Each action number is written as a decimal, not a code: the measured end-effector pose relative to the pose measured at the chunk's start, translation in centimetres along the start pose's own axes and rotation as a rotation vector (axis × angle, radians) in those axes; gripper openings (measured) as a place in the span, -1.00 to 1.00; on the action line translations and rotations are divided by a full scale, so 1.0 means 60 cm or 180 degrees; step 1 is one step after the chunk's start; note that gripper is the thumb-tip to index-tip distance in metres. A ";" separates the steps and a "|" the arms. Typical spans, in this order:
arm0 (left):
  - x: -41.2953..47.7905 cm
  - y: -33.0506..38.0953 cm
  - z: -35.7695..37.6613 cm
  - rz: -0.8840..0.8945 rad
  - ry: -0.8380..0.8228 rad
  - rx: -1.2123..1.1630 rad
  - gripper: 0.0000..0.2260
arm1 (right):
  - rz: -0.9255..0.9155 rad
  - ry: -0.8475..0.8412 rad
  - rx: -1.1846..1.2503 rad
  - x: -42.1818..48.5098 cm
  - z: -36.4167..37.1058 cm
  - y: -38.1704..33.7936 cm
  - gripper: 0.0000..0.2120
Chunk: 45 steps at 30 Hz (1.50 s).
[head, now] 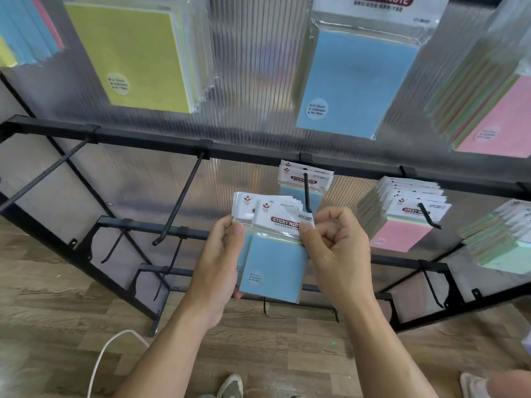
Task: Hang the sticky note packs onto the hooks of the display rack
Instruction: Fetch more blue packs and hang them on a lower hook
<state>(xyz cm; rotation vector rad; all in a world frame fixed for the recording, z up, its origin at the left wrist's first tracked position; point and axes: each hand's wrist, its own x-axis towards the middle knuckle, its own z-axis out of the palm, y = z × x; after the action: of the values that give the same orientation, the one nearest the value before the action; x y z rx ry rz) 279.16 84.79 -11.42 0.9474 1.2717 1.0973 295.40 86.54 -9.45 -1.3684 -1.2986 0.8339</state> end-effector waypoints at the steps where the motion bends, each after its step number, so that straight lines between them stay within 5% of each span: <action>1: 0.000 -0.001 0.001 -0.0002 0.0025 0.0016 -0.62 | 0.0036 0.0027 0.0082 -0.002 -0.001 0.001 -0.82; 15: 0.015 -0.001 -0.028 0.0060 0.0771 -0.0193 -0.77 | -0.0180 0.0530 -0.0473 0.007 -0.013 0.027 -0.80; 27: 0.022 0.004 -0.034 -0.0005 0.0716 -0.0197 -0.78 | -0.0353 0.0559 -0.1100 0.049 -0.005 0.029 -0.78; 40: 0.033 0.018 -0.020 -0.0014 0.0222 -0.0081 -0.62 | 0.0029 -0.0091 -0.1417 0.102 -0.007 0.030 -0.61; 45: 0.027 0.026 -0.015 0.0023 0.0040 -0.0185 -0.63 | -0.0169 0.0530 -0.1057 0.072 -0.010 0.005 -0.76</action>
<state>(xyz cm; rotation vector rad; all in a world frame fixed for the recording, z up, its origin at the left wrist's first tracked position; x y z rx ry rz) 278.08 86.70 -10.41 0.9037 1.2408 1.1414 296.83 90.65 -8.87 -1.6178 -1.3766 0.4690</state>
